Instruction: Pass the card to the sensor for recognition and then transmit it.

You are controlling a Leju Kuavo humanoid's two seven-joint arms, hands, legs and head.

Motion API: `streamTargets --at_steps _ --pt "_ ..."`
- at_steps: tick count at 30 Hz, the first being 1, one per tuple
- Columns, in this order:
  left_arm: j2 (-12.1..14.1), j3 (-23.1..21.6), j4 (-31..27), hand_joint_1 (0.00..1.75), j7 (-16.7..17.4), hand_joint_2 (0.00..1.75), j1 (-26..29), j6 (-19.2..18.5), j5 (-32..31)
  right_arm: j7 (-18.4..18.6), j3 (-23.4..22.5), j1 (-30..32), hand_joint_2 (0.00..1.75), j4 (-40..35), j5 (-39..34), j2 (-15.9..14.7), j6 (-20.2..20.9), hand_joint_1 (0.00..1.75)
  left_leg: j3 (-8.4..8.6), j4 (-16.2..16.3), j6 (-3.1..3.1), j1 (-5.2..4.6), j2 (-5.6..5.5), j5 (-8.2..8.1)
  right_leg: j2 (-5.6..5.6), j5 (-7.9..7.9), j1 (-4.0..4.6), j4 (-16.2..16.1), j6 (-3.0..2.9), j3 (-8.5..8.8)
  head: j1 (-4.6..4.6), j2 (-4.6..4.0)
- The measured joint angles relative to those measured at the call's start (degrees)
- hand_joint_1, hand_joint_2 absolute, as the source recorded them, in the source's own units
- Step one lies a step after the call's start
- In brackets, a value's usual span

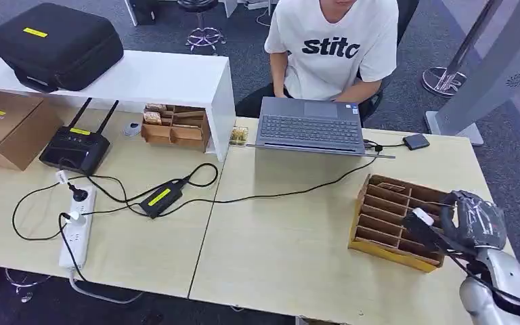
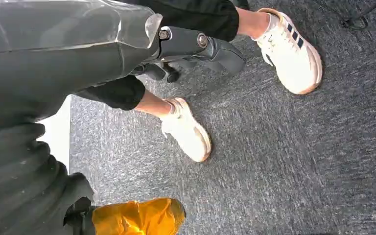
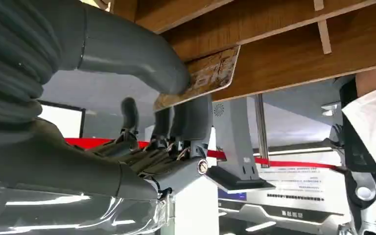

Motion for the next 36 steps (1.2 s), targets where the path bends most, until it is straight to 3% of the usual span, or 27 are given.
streamTargets --at_steps 20,25,29,36 --pt "0.0 0.0 0.0 0.0 -0.02 1.75 0.01 0.17 -0.09 -0.13 -0.5 -0.02 1.75 0.0 0.72 0.11 -0.44 1.75 0.01 0.0 0.0 0.0 0.0 0.01 0.0 0.01 0.0 0.0 0.0 0.01 0.0 0.0" --pt "-0.02 0.0 0.0 0.0 -0.02 1.75 0.01 0.28 -0.15 -1.47 -0.92 0.62 1.75 -1.31 1.79 0.72 -3.96 1.75 0.0 0.0 0.0 0.0 0.0 0.01 0.0 0.01 0.0 0.01 0.0 0.01 0.0 0.0" --pt "-0.02 0.02 0.0 0.0 -0.24 1.75 0.12 0.7 -0.09 -2.58 -1.46 2.5 1.75 -8.84 1.92 2.82 -9.92 1.75 0.0 -0.01 0.0 0.01 0.01 0.0 0.02 0.0 0.01 0.02 0.0 0.0 0.0 0.0" --pt "-0.13 0.09 0.0 0.0 -0.7 1.75 0.1 0.83 -0.57 -3.06 -0.48 2.75 1.75 -24.97 1.92 6.41 -13.11 1.75 -0.04 -0.04 -0.01 0.01 0.01 0.02 0.01 0.0 0.01 0.06 -0.01 0.0 0.02 0.0"
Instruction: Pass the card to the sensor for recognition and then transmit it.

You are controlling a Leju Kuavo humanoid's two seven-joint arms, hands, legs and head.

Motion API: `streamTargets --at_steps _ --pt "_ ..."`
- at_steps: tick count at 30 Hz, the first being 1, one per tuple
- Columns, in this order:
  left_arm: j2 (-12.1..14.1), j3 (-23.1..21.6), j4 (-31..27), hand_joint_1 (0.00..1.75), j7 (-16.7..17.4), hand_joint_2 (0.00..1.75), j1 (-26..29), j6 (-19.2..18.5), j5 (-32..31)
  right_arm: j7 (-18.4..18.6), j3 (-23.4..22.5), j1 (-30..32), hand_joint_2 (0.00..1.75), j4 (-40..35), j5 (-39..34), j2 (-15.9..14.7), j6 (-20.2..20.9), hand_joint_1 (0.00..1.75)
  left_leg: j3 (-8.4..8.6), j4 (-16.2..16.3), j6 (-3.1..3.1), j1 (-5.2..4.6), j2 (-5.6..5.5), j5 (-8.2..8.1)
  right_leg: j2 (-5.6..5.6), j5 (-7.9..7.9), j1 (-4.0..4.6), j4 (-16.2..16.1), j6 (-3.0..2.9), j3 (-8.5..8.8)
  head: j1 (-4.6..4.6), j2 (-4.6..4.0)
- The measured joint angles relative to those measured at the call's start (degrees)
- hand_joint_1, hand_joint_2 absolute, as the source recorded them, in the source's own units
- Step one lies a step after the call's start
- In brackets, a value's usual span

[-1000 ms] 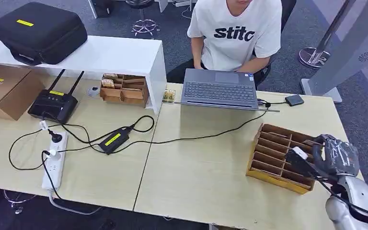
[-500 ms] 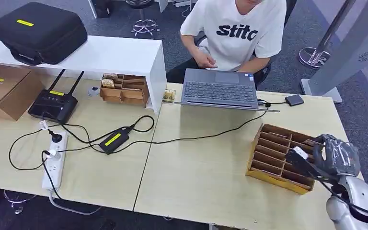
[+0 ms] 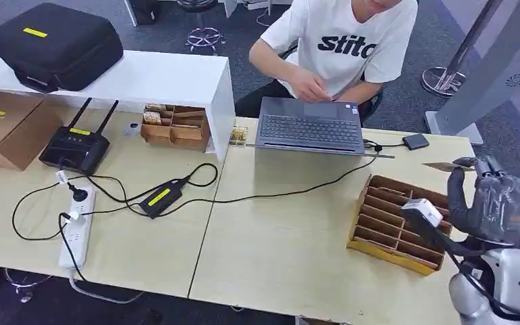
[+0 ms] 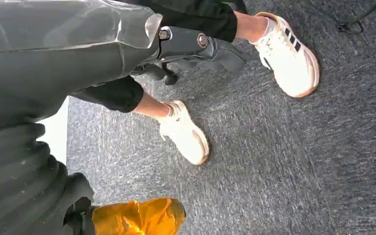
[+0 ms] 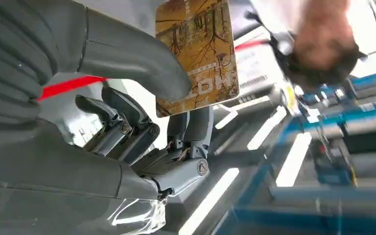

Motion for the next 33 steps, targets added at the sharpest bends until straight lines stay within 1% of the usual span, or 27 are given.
streamTargets --at_steps 1,3,7,8,9,11,13,15,18,21,23,25,29,33 --pt "-0.13 0.0 0.0 0.0 0.11 1.75 -0.05 -0.07 -0.31 0.11 1.01 -1.32 1.75 -1.9 -0.17 0.61 0.31 1.75 0.01 0.0 -0.01 0.0 0.02 0.03 0.02 0.02 0.0 0.0 -0.01 -0.01 0.0 0.0" --pt "-0.24 -0.02 0.0 0.0 0.61 1.75 -0.26 -0.39 -1.05 0.83 3.05 -4.52 1.75 -3.25 -0.22 1.55 1.79 1.75 0.06 0.0 -0.02 0.0 0.11 0.06 0.1 0.08 0.0 0.0 -0.03 -0.01 -0.02 0.0" --pt "-0.52 -0.02 0.0 0.0 1.2 1.75 -0.61 -0.72 -1.86 2.43 7.26 -10.43 1.75 -3.38 -0.06 3.26 3.92 1.75 0.0 0.0 0.0 0.0 0.07 0.21 0.04 0.2 -0.01 0.0 -0.02 0.01 0.0 0.0" --pt "-0.61 -0.02 0.0 0.0 1.22 1.75 -0.62 -0.89 -2.1 2.62 8.08 -11.57 1.75 -3.21 0.0 3.6 4.71 1.75 -0.01 0.0 0.03 -0.01 0.07 0.23 0.04 0.23 -0.01 0.0 -0.07 -0.01 0.0 0.0" --pt "-0.7 -0.02 0.0 0.0 1.49 1.75 -0.72 -1.16 -2.4 3.43 9.64 -13.97 1.75 -2.46 0.48 4.33 6.45 1.75 -0.03 0.0 -0.03 -0.01 0.11 0.27 0.11 0.32 -0.01 0.01 -0.09 -0.05 0.0 0.0" --pt "-0.85 -0.11 0.0 0.0 2.03 1.75 -1.27 -1.62 -3.17 5.23 13.01 -18.6 1.75 -0.27 2.5 5.97 9.54 1.75 -0.05 0.0 -0.02 0.0 0.19 0.3 0.19 0.34 0.01 0.02 -0.09 -0.09 -0.02 0.0" --pt "-1.03 -0.44 0.0 0.0 2.53 1.75 -2.04 -2.23 -3.99 7.94 17.01 -23.57 1.75 3.42 5.0 7.97 12.49 1.75 -0.04 -0.01 -0.12 0.01 0.2 0.43 0.17 0.41 0.01 0.03 -0.11 -0.14 0.0 0.0" --pt "-1.25 -0.83 0.0 0.0 3.17 1.75 -2.6 -2.82 -4.61 10.36 20.92 -28.26 1.75 7.6 6.6 10.36 14.65 1.75 -0.04 -0.01 -0.15 0.03 0.2 0.48 0.18 0.45 0.02 0.05 -0.17 -0.18 -0.02 0.0" --pt "-1.66 -1.51 0.0 0.0 3.78 1.75 -3.43 -3.52 -5.11 12.5 26.21 -34.22 1.75 14.79 6.97 13.88 17.01 1.75 -0.05 -0.01 -0.14 0.05 0.13 0.57 0.13 0.47 0.05 0.09 -0.19 -0.23 -0.02 0.0" --pt "-1.9 -2.12 0.0 0.0 3.93 1.75 -3.79 -3.56 -5.16 12.96 29.25 -36.89 1.75 19.14 6.38 15.98 17.38 1.75 -0.08 -0.01 -0.15 0.07 0.06 0.6 0.07 0.48 0.08 0.09 -0.19 -0.22 0.0 0.0" --pt "-2.12 -2.32 0.0 0.0 3.93 1.75 -3.79 -3.58 -5.18 13.01 30.64 -37.77 1.75 21.23 5.79 16.65 17.46 1.75 -0.11 -0.01 -0.15 0.06 0.06 0.6 0.07 0.48 0.08 0.09 -0.19 -0.23 0.0 0.0" --pt "-2.23 -2.6 0.0 0.0 3.93 1.75 -3.79 -3.65 -5.18 13.16 31.71 -37.99 1.75 22.58 5.27 17.09 17.68 0.0 -0.13 0.0 -0.14 0.06 0.04 0.6 0.05 0.48 0.07 0.07 -0.19 -0.23 0.0 0.0" --pt "-2.32 -2.69 0.0 0.0 3.93 1.75 -3.78 -3.82 -4.96 12.44 33.52 -37.47 1.75 24.96 3.48 17.37 19.34 0.0 -0.15 0.0 -0.14 0.05 0.03 0.59 0.06 0.49 0.06 0.03 -0.17 -0.25 0.0 0.0" --pt "-2.34 -3.04 0.0 0.0 3.91 1.75 -3.72 -3.93 -4.59 11.45 34.29 -36.21 1.75 26.52 1.53 17.31 19.61 0.0 -0.17 0.0 -0.13 0.05 0.04 0.59 0.07 0.51 0.06 0.02 -0.17 -0.3 0.0 0.0"
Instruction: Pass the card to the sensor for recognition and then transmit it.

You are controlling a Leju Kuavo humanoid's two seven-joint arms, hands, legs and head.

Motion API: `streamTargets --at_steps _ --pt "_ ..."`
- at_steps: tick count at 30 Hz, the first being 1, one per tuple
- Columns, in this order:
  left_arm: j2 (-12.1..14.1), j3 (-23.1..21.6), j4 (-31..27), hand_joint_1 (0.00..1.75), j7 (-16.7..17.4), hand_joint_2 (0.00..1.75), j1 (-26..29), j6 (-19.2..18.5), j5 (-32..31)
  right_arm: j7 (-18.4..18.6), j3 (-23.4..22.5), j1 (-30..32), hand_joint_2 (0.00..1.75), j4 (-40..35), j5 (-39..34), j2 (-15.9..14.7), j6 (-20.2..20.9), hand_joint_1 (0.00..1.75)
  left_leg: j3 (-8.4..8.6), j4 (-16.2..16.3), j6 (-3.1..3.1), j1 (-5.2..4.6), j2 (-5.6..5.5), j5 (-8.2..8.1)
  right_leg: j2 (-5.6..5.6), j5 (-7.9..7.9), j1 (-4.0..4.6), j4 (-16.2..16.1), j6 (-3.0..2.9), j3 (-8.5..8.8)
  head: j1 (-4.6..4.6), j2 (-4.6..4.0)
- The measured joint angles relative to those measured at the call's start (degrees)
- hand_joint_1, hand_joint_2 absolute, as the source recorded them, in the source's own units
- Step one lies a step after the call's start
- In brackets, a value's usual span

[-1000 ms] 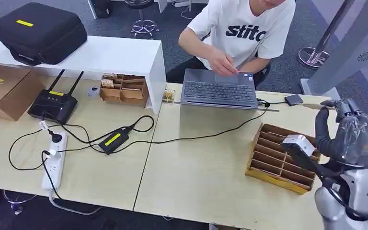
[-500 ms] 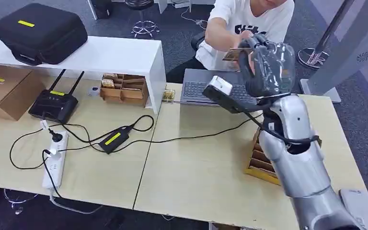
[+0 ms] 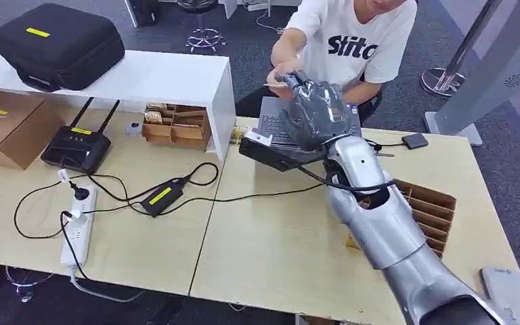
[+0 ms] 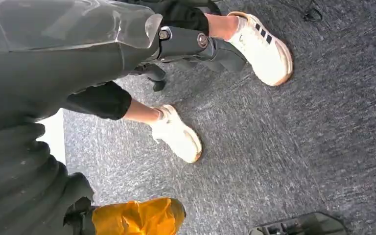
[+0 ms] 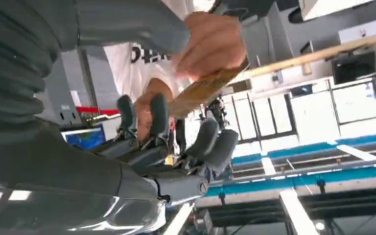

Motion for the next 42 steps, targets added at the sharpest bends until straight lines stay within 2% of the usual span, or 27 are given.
streamTargets --at_steps 8,15,17,20,22,25,29,30,32,33,34,36,38,39,42 --pt "0.04 -0.44 0.0 0.0 -0.13 1.75 0.12 0.24 0.63 -0.77 0.46 1.96 1.75 1.2 -2.39 -1.23 -0.48 0.0 -0.01 0.0 0.0 0.01 0.01 0.0 0.01 0.01 0.01 0.0 -0.01 -0.05 0.02 0.0" --pt "0.28 -0.44 0.0 0.0 -0.98 1.75 0.71 0.87 1.81 -4.0 -2.84 5.39 1.75 -0.7 -7.8 -5.02 -2.45 0.0 -0.07 0.01 0.02 -0.02 0.03 -0.01 0.04 0.02 -0.02 -0.01 0.0 -0.09 0.0 0.0" --pt "0.33 -0.44 0.0 0.0 -1.16 1.75 0.71 1.07 2.14 -5.2 -3.74 6.52 1.75 -1.86 -10.19 -5.82 -2.71 0.0 -0.06 0.03 0.02 -0.03 0.03 -0.01 0.04 0.03 -0.03 -0.02 0.0 -0.14 -0.02 0.0" --pt "0.37 -0.41 0.0 0.0 -2.14 1.75 1.22 1.68 3.24 -9.32 -7.37 10.02 1.75 -5.89 -19.34 -7.52 -3.02 0.0 -0.09 0.04 0.03 -0.02 -0.06 -0.02 -0.07 0.02 -0.02 -0.04 0.01 -0.14 0.0 0.0" --pt "0.63 -0.41 0.0 0.0 -2.97 1.75 1.86 2.21 4.09 -13.3 -11.7 13.69 1.75 -9.45 -28.56 -8.88 -2.34 0.0 -0.1 0.04 0.05 -0.02 -0.07 -0.04 -0.07 0.02 -0.02 -0.06 0.01 -0.15 -0.02 0.0" --pt "0.87 -0.41 0.0 0.0 -3.89 1.75 2.34 2.71 4.85 -18.54 -20.67 19.63 1.75 -13.86 -41.48 -10.56 2.3 0.0 -0.25 0.04 0.09 -0.03 -0.2 -0.06 -0.21 -0.02 -0.03 -0.09 0.07 -0.17 0.02 0.0" --pt "1.38 -0.35 0.0 0.0 -4.63 1.75 2.7 3.02 5.49 -21.71 -34.44 26.14 1.75 -14.64 -68.85 -11.93 19.21 0.0 -0.33 0.04 0.13 -0.06 -0.26 -0.09 -0.28 -0.02 -0.05 -0.13 0.09 -0.18 0.02 0.0" --pt "1.49 -0.35 0.0 0.0 -4.68 1.75 2.8 3.02 5.55 -22.55 -37.97 27.31 1.75 -14.28 -72.23 -12.24 22.73 0.0 -0.38 0.04 0.13 -0.07 -0.3 -0.09 -0.3 -0.01 -0.06 -0.12 0.09 -0.2 0.0 0.0" --pt "1.71 -0.35 0.0 0.0 -4.68 1.75 2.96 3.04 5.7 -22.27 -43.54 28.76 1.75 -13.36 -75.31 -12.39 26.05 0.0 -0.35 0.04 0.13 -0.06 -0.26 -0.09 -0.25 -0.01 -0.06 -0.14 0.1 -0.25 0.0 0.0" --pt "1.77 -0.35 0.0 0.0 -4.68 1.75 2.98 3.08 5.86 -22.14 -46.44 29.68 1.75 -12.81 -77.1 -12.39 26.6 0.0 -0.32 0.05 0.13 -0.06 -0.26 -0.09 -0.24 -0.01 -0.06 -0.15 0.1 -0.26 -0.02 0.0" --pt "1.81 -0.33 0.0 0.0 -4.68 1.75 3.01 3.19 6.08 -22.66 -49.44 30.81 1.75 -12.14 -77.49 -12.46 25.49 0.0 -0.33 0.05 0.13 -0.06 -0.29 -0.09 -0.28 -0.01 -0.06 -0.16 0.11 -0.24 0.0 0.0" --pt "1.92 -0.24 0.0 0.0 -4.72 1.75 3.27 3.45 6.29 -24.13 -55.4 33.21 1.75 -10.66 -76.69 -12.74 24.02 0.0 -0.42 0.06 0.14 -0.06 -0.5 -0.09 -0.5 -0.05 -0.06 -0.15 0.17 -0.22 0.02 0.0" --pt "1.97 -0.15 0.0 0.0 -4.77 1.75 3.61 3.52 6.4 -24.81 -59.83 34.52 1.75 -9.62 -76.35 -12.83 24.44 0.0 -0.45 0.05 0.14 -0.06 -0.48 -0.09 -0.46 -0.05 -0.06 -0.15 0.17 -0.28 0.0 0.0" --pt "2.03 0.04 0.0 0.0 -4.76 1.75 3.63 3.61 6.6 -25.24 -63.82 35.48 1.75 -8.66 -76.15 -12.83 23.87 0.0 -0.45 0.05 0.15 -0.06 -0.4 -0.11 -0.36 -0.05 -0.06 -0.15 0.17 -0.31 0.0 0.0" --pt "2.1 0.24 0.0 0.0 -4.79 1.75 3.61 3.93 6.93 -25.94 -71.84 37.7 1.75 -6.66 -78.71 -12.81 23.1 0.0 -0.48 0.05 0.22 -0.06 -0.45 -0.16 -0.43 -0.09 -0.06 -0.15 0.19 -0.31 0.0 0.0"
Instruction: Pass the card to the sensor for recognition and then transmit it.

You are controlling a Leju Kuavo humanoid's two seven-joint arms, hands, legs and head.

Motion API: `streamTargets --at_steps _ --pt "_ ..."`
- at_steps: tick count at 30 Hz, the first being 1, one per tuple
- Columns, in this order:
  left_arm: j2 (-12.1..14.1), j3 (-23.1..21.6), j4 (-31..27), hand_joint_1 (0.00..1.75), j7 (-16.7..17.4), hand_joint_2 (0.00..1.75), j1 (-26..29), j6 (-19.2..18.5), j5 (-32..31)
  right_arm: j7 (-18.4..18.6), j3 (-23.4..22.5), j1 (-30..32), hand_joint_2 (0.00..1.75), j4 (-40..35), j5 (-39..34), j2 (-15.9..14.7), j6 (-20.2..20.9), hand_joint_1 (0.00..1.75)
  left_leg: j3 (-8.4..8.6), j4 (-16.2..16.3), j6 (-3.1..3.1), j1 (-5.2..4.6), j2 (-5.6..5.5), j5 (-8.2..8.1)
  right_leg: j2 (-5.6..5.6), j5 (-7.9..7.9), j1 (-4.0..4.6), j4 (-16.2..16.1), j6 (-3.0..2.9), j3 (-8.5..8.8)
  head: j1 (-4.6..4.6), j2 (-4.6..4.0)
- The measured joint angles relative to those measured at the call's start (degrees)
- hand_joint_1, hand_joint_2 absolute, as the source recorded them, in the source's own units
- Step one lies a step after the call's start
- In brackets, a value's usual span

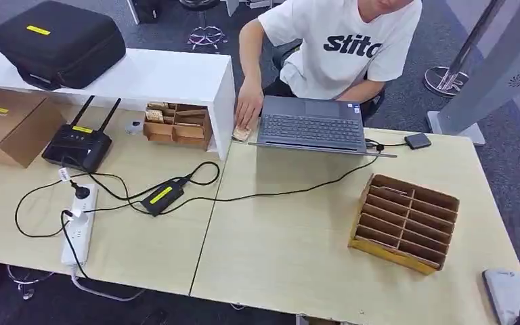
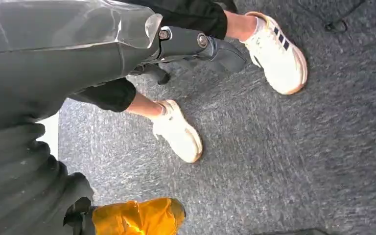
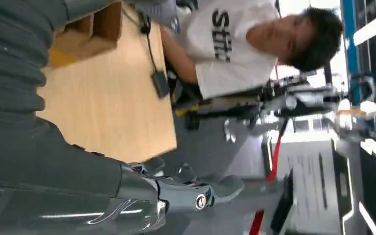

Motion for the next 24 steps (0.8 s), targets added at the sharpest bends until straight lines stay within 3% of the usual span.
streamTargets --at_steps 7,12,13,15,19,24 --pt "0.09 0.9 0.0 0.0 -0.37 1.75 0.09 0.07 0.46 0.24 -14.86 2.5 1.75 2.93 -6.88 0.59 1.18 0.0 0.0 -0.01 0.01 0.0 0.12 -0.07 0.1 -0.02 0.0 0.02 0.0 -0.05 -0.02 0.0" --pt "0.09 0.92 0.0 0.0 -0.39 1.75 0.09 0.07 0.46 0.33 -15.54 2.57 1.75 3.04 -7.45 0.66 1.25 0.0 0.0 -0.01 0.01 0.0 0.12 -0.07 0.1 -0.02 0.0 0.03 0.0 -0.05 0.0 0.0" --pt "0.09 1.01 0.0 0.0 -0.48 1.75 0.08 0.09 0.48 0.87 -17.36 2.7 1.75 3.32 -9.45 0.9 1.31 0.0 0.01 -0.01 0.01 0.0 0.12 -0.07 0.11 -0.02 0.0 0.03 0.0 -0.05 -0.02 0.0" --pt "0.09 1.51 0.0 0.0 -0.52 1.75 0.1 0.2 0.48 5.14 -25.28 3.18 1.75 4.81 -20.42 2.45 -2.36 0.0 0.02 -0.01 0.01 0.01 0.12 -0.07 0.1 -0.02 0.01 0.03 0.0 -0.04 0.0 0.0" --pt "0.09 2.03 0.0 0.0 -0.52 1.75 0.06 0.22 0.48 10.74 -29.89 3.59 1.75 8.09 -30.58 4.9 -3.15 0.0 0.05 -0.02 0.01 0.01 0.22 -0.07 0.2 -0.02 0.02 0.04 0.0 -0.05 0.02 0.0" --pt "0.09 2.25 0.0 0.0 -0.52 1.75 -0.01 0.2 0.46 9.99 -31.64 5.48 1.75 16.75 -29.28 7.76 -1.62 0.0 0.05 -0.03 -0.05 0.02 0.24 -0.11 0.21 -0.03 0.03 0.06 -0.01 -0.07 -0.02 0.0"
